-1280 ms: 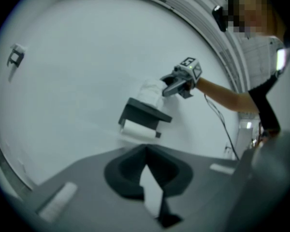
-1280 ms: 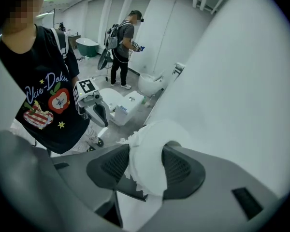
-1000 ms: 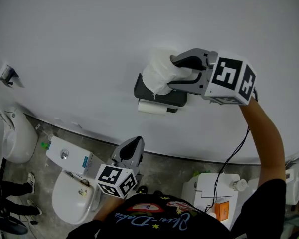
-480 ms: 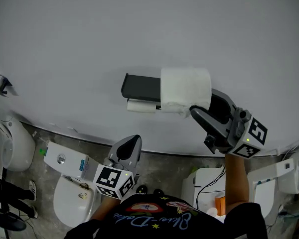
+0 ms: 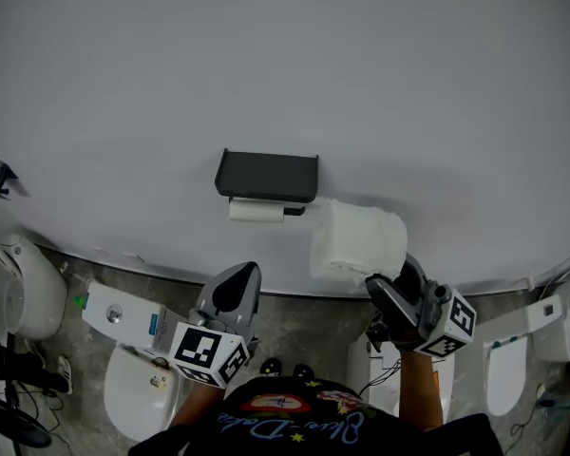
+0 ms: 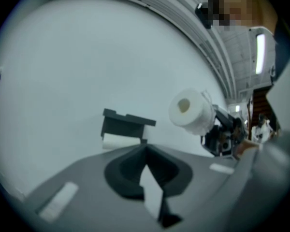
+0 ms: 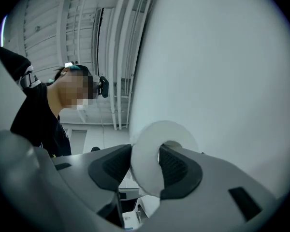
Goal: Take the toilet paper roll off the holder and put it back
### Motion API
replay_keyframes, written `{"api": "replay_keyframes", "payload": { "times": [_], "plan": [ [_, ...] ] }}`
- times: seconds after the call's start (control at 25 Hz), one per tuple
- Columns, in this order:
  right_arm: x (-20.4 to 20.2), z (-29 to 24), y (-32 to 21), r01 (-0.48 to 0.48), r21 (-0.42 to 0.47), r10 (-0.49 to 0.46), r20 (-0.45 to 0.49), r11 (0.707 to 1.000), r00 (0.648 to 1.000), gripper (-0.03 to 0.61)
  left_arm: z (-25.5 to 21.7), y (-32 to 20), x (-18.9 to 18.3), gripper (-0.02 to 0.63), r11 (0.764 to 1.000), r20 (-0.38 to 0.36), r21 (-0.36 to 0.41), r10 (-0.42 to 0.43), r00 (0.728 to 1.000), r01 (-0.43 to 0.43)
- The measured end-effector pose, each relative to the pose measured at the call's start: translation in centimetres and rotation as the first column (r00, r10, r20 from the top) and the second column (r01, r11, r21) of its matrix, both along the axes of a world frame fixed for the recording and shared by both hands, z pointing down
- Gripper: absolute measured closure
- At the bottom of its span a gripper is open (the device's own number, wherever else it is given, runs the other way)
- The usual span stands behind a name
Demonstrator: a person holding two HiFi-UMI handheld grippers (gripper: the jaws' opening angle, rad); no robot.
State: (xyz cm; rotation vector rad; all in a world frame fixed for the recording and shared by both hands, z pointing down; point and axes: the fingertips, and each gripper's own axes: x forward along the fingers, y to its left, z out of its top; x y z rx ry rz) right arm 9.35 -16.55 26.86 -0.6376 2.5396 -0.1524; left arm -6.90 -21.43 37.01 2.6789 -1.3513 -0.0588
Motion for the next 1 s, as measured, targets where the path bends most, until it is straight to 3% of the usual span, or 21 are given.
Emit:
{"api": "replay_keyframes", "payload": {
  "times": [0.52, 0.72, 0.88, 1.0],
  "plan": [
    [-0.6, 0.8, -0.8, 0.006, -0.028, -0.007, -0.023, 1.000, 1.000, 0.391, -0.1, 0.3, -0.2, 0.615, 1.000, 0.009, 0.000, -0.001, 1.000, 0.001],
    [-1.4, -1.5, -2.6, 0.007, 0.036, -0.003, -0.127, 0.999, 0.992, 0.391, 0.3, 0.5, -0.5, 0.615, 1.000, 0.010, -0.008, -0.011, 1.000, 0.011],
    [-3.4, -4.9, -5.9, 0.022, 0.146, 0.031, -0.346, 0.989, 0.938, 0.391, 0.6, 0.7, -0.8, 0.615, 1.000, 0.005, -0.010, -0.017, 1.000, 0.017],
    [-4.9, -6.6, -8.5, 0.041, 0.182, 0.066, -0.541, 0.982, 0.838, 0.390, 0.6, 1.0, -1.3, 0.615, 1.000, 0.004, -0.010, -0.026, 1.000, 0.026]
  ]
}}
